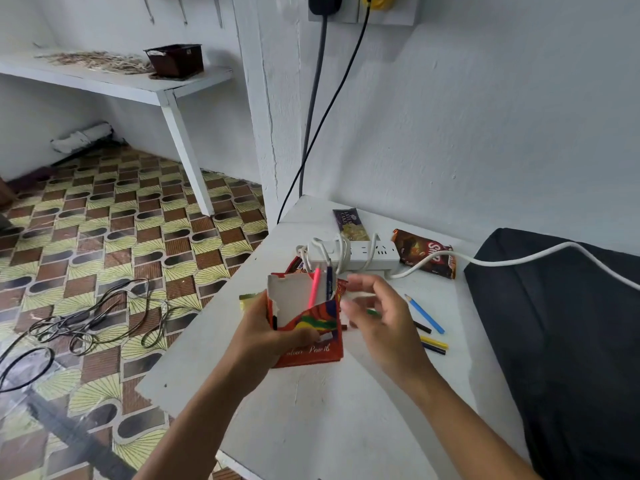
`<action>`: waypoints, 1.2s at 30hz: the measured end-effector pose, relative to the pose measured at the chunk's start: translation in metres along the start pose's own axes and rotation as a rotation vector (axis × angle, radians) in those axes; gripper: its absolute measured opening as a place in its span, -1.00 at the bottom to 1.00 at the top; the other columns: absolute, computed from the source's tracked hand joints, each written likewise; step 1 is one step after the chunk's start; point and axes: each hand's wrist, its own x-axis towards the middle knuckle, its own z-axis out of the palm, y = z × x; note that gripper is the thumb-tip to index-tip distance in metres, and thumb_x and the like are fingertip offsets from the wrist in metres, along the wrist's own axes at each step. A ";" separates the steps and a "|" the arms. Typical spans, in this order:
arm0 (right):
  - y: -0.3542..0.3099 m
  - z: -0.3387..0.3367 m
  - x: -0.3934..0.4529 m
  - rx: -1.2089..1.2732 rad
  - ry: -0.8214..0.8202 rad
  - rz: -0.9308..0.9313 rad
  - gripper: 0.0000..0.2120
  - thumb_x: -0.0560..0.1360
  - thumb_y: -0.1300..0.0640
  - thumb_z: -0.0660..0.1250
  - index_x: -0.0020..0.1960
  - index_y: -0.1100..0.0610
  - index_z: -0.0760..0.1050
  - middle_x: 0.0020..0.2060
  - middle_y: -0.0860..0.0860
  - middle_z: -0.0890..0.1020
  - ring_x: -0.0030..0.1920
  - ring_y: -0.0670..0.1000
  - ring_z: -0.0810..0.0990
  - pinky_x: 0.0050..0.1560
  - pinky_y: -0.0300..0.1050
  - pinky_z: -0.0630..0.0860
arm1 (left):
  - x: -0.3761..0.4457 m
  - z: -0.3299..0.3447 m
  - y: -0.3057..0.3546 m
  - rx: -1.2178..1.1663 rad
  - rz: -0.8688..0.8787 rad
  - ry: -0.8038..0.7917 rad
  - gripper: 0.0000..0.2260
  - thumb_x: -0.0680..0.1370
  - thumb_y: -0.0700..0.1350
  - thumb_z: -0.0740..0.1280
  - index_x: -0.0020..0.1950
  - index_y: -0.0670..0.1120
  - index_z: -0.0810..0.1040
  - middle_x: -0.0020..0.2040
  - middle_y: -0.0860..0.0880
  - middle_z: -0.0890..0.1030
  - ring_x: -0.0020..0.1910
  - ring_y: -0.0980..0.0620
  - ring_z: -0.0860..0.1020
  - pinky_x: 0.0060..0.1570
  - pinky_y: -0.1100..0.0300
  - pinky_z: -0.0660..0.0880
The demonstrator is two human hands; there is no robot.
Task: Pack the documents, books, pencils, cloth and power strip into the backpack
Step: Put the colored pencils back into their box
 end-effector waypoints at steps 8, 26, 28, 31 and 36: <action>-0.016 -0.002 0.031 -0.199 0.018 -0.044 -0.76 0.41 0.08 0.49 0.04 0.12 0.61 -0.21 0.02 0.67 -0.20 -0.05 0.64 -0.30 -0.36 0.52 | -0.009 0.005 -0.001 0.161 0.012 -0.081 -0.18 0.05 0.02 0.61 0.27 0.06 0.40 0.05 -0.03 0.61 0.01 -0.03 0.65 -0.02 -0.01 0.63; -0.045 -0.009 0.030 0.082 0.022 -0.207 -0.92 0.46 0.24 0.42 -0.05 0.19 0.61 -0.18 0.04 0.72 -0.20 -0.07 0.69 -0.26 -0.28 0.58 | -0.009 0.011 -0.001 0.285 0.032 -0.076 -0.39 0.31 -0.18 0.58 0.22 0.16 0.36 0.04 0.08 0.57 -0.01 0.01 0.63 -0.09 0.19 0.62; -0.046 -0.007 0.028 0.088 -0.002 -0.212 -0.93 0.45 0.25 0.42 -0.07 0.18 0.62 -0.21 0.02 0.71 -0.23 -0.06 0.69 -0.33 -0.26 0.58 | -0.008 0.011 -0.003 0.281 0.037 -0.073 -0.40 0.31 -0.19 0.58 0.19 0.17 0.36 0.03 0.08 0.57 -0.01 0.02 0.63 -0.08 0.18 0.63; -0.045 -0.002 0.026 0.022 -0.028 -0.203 -0.92 0.43 0.25 0.43 -0.11 0.11 0.61 -0.27 -0.07 0.69 -0.29 -0.11 0.68 -0.35 -0.28 0.59 | -0.008 0.011 -0.004 0.281 0.054 -0.079 -0.44 0.32 -0.20 0.57 0.15 0.18 0.38 0.01 0.09 0.59 -0.03 0.04 0.64 -0.09 0.19 0.62; -0.041 -0.002 0.029 -0.037 -0.099 -0.110 -0.92 0.42 0.26 0.46 -0.09 0.18 0.62 -0.27 0.04 0.71 -0.36 -0.06 0.67 -0.35 -0.20 0.60 | -0.010 0.009 -0.003 0.235 0.061 -0.093 -0.41 0.28 -0.19 0.60 0.14 0.16 0.39 -0.01 0.08 0.60 -0.03 0.06 0.65 -0.07 0.13 0.63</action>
